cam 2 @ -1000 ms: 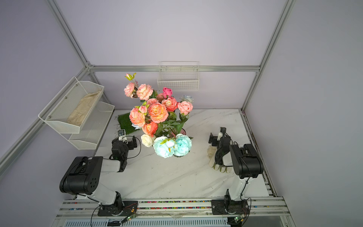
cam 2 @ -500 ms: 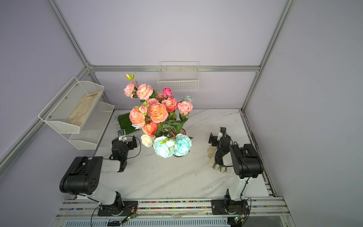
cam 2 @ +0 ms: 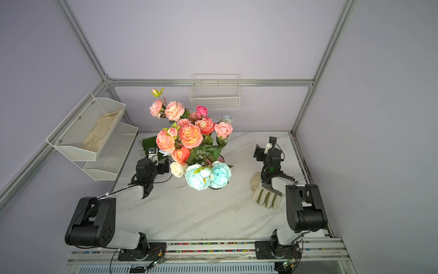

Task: Pick out pink flowers from the vase
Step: Pick up the vase from the center of the board.

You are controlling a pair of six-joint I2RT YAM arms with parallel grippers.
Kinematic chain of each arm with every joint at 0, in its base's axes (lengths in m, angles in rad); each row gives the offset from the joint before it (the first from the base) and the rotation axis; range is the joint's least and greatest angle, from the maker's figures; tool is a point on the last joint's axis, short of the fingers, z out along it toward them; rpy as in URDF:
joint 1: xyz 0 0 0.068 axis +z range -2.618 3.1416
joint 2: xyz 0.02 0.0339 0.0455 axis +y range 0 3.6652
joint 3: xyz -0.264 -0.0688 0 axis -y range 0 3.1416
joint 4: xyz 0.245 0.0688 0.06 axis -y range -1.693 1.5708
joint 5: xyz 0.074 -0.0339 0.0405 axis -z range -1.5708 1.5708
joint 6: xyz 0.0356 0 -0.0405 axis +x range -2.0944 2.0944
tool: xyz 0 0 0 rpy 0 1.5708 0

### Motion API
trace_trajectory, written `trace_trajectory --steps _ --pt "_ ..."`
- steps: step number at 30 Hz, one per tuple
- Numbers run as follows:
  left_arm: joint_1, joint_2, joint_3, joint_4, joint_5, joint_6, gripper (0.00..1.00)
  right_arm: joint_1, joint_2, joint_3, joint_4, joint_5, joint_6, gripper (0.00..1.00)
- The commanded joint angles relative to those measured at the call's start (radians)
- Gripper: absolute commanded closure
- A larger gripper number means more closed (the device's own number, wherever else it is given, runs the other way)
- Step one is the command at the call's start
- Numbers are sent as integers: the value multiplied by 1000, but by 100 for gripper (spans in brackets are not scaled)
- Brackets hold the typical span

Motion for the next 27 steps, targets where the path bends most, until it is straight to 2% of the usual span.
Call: trace_trajectory --steps 1,4,8,15,23,27 --pt "-54 -62 63 -215 78 -65 0 6 21 20 -161 -17 143 15" --pt "-158 -83 62 -294 93 -131 0 6 63 40 -180 -23 209 15" --pt "-332 -111 46 -330 107 -171 0 6 96 71 -218 -23 216 15" --pt "-520 -112 44 -287 164 -227 0 7 133 121 -281 -48 213 14" --pt "-578 -104 52 -122 196 -286 0 9 144 127 -327 -84 218 14" --pt "-595 -85 74 -60 210 -267 0 11 139 130 -355 -101 221 14"
